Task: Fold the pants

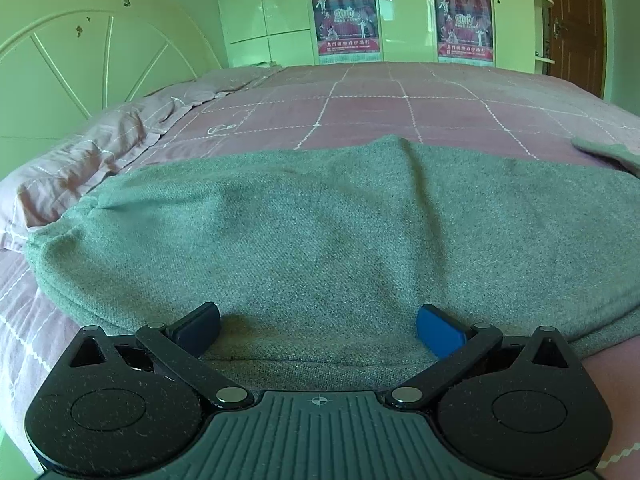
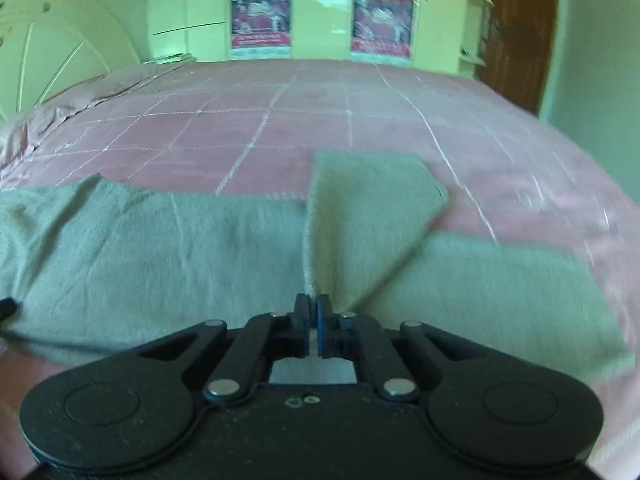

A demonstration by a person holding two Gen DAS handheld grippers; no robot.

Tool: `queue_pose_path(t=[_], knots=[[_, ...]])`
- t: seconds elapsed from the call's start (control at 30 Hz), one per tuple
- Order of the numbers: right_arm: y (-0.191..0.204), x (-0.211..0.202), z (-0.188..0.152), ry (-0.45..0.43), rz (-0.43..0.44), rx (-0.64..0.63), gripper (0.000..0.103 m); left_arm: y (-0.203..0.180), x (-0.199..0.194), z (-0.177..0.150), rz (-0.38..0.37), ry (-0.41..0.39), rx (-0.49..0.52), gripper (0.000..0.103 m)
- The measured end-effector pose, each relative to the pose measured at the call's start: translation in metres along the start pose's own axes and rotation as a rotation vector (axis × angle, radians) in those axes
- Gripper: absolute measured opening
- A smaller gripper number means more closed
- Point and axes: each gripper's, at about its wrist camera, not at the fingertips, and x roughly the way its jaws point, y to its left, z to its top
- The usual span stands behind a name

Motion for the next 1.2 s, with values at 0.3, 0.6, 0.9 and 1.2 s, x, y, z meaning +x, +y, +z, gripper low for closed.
queue_pose_path(t=[0.3,0.6,0.9,1.2], knots=[[-0.003,-0.026,-0.001,-0.115,0.033,0.020,0.009,0.002,-0.001,-0.001,-0.006,-0.003,-0.011,0.103],[0.036,0.041,0.031,-0.081,-0.177,-0.385,0.000,-0.003,-0.010,-0.004,0.043,-0.013,-0.016,0.103],[-0.062,-0.006,-0.023,0.041,-0.045,0.157,0.000,-0.003,-0.009,-0.006,0.044,-0.025,-0.016,0.103],[-0.015,-0.027,-0.004,-0.177,-0.105,-0.187,0.016,-0.002,-0.008,-0.006,0.044,-0.023,-0.022,0.103]])
